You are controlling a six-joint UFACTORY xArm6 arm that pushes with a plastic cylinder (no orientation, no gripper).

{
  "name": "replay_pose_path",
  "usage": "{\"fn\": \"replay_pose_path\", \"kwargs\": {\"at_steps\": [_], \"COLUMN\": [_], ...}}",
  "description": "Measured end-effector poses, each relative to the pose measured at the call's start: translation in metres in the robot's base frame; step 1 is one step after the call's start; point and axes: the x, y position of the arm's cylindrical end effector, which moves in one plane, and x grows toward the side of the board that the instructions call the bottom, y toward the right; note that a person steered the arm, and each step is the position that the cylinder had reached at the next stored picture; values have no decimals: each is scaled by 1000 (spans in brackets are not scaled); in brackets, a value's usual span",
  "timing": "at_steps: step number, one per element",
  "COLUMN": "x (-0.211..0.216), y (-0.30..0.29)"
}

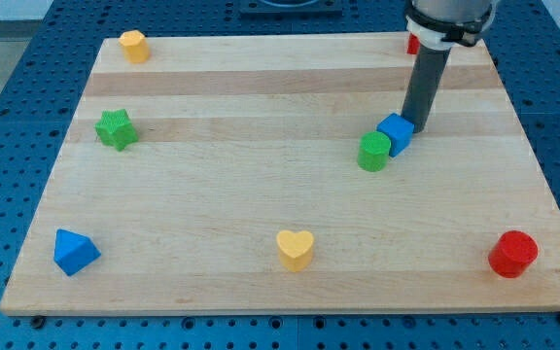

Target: Push red star into the blue cube

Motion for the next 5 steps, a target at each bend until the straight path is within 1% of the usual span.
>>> {"fn": "replay_pose_path", "kwargs": {"at_steps": [1, 2, 3, 4, 5], "x": [-8, -26, -65, -119, -178], "y": [3, 18, 76, 135, 158]}}
